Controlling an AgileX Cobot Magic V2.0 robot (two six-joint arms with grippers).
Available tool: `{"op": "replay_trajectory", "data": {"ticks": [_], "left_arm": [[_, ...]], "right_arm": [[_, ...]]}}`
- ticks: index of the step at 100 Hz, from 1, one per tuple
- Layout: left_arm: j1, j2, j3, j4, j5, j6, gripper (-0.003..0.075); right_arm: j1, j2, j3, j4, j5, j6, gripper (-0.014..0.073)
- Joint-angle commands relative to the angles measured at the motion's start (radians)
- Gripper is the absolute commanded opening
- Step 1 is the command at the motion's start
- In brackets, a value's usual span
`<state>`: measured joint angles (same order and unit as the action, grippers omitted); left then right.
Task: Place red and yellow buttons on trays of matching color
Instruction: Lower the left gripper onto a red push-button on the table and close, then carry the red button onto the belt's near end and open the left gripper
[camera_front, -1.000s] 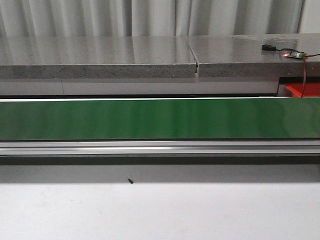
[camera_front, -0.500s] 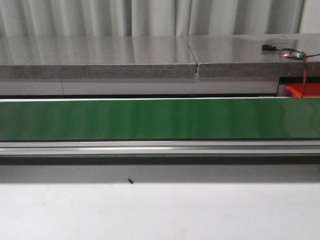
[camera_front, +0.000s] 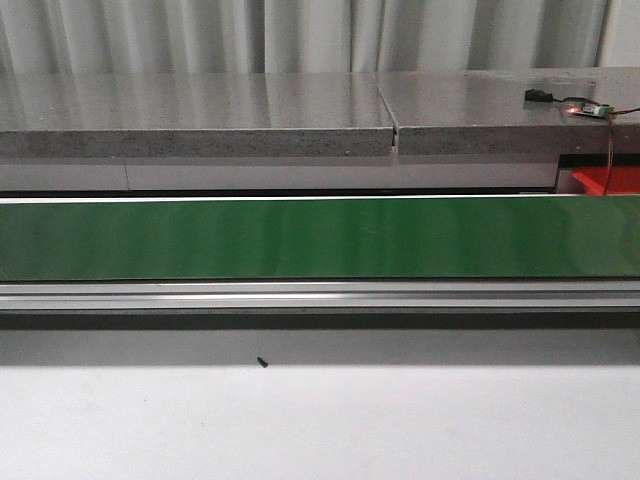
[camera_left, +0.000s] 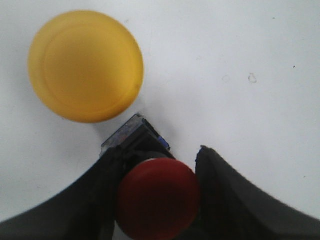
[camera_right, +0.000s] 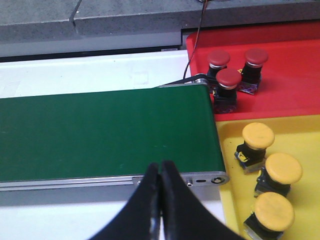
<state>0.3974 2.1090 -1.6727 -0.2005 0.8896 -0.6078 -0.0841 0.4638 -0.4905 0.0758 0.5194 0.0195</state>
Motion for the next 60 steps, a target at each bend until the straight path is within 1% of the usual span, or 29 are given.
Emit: {"op": "replay_trajectory", "data": {"ticks": [1, 25, 38, 45, 53, 60], "left_arm": [[0.003, -0.091, -0.031, -0.002, -0.032, 0.011, 0.0172], [0.003, -0.171, -0.031, 0.007, -0.037, 0.149, 0.017], [0.003, -0.219, -0.031, 0.027, -0.03, 0.167, 0.0169], [0.003, -0.244, -0.031, 0.027, -0.023, 0.224, 0.017], [0.003, -0.274, -0.027, 0.027, 0.001, 0.279, 0.017], [0.003, -0.302, -0.027, 0.027, 0.038, 0.291, 0.017]], "right_arm": [[0.001, 0.003, -0.025, 0.004, -0.071, -0.007, -0.0067], [0.001, 0.003, -0.025, 0.004, -0.071, -0.007, -0.0067], [0.001, 0.003, -0.025, 0.004, -0.071, -0.007, -0.0067], [0.001, 0.003, -0.025, 0.004, -0.071, -0.007, -0.0067], [0.001, 0.003, -0.025, 0.004, -0.071, -0.007, -0.0067], [0.001, 0.003, -0.025, 0.004, -0.071, -0.007, -0.0067]]}}
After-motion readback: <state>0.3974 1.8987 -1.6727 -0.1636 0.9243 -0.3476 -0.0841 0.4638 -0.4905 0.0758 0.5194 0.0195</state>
